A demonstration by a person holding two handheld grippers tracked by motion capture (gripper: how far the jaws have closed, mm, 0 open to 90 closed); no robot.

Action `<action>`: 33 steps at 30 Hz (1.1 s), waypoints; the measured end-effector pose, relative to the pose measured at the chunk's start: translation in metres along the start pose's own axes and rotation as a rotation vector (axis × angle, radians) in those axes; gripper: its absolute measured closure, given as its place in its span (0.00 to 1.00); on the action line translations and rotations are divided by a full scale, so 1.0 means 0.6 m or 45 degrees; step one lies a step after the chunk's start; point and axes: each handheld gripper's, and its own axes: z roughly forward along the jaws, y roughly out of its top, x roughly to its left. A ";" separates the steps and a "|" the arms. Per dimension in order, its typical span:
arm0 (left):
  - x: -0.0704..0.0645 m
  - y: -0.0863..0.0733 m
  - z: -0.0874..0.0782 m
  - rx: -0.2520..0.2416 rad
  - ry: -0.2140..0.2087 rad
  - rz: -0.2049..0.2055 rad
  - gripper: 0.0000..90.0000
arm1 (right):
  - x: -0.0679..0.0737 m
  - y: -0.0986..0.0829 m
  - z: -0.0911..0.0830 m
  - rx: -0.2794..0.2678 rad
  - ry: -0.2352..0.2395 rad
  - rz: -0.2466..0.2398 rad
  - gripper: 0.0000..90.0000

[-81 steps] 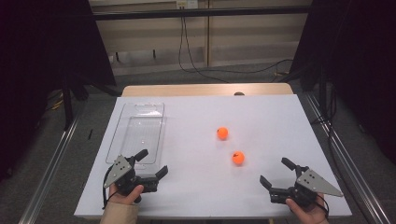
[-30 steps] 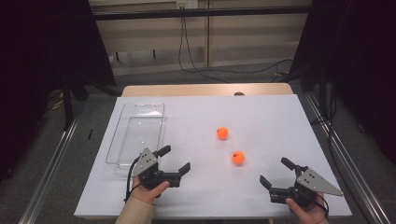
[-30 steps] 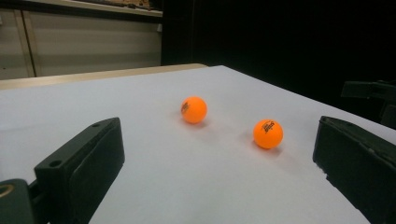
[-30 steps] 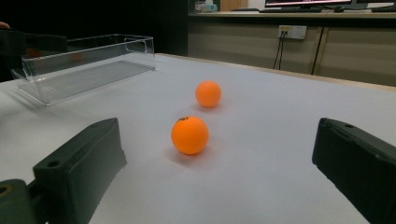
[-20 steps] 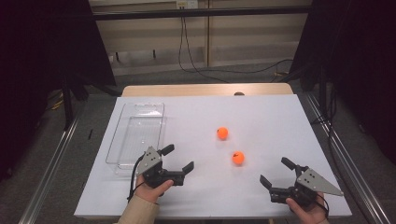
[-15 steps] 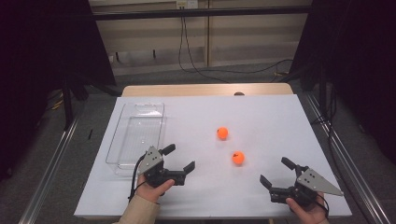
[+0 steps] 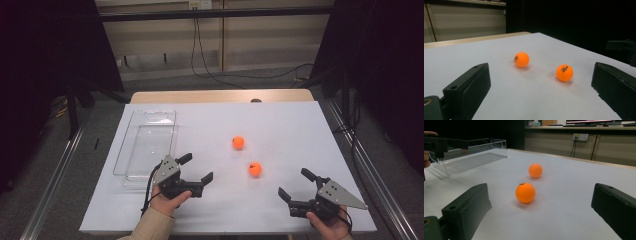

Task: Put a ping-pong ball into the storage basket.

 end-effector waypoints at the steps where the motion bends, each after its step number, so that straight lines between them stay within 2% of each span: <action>1: -0.001 0.000 0.001 -0.001 0.001 -0.005 0.02 | 0.000 0.000 0.000 0.000 0.000 0.000 0.01; 3: -0.001 0.000 0.002 0.007 -0.003 0.007 0.02 | 0.000 0.000 0.000 -0.002 0.002 -0.002 0.01; 12: -0.004 0.001 0.009 0.013 -0.009 0.005 0.02 | -0.002 0.000 0.002 -0.001 0.007 -0.004 0.01; 20: -0.008 0.000 0.014 0.031 -0.025 0.031 0.02 | -0.001 0.001 0.003 -0.003 0.010 0.000 0.01; 33: -0.014 0.000 0.023 0.042 -0.041 0.026 0.02 | -0.002 0.002 0.002 -0.006 0.006 0.003 0.01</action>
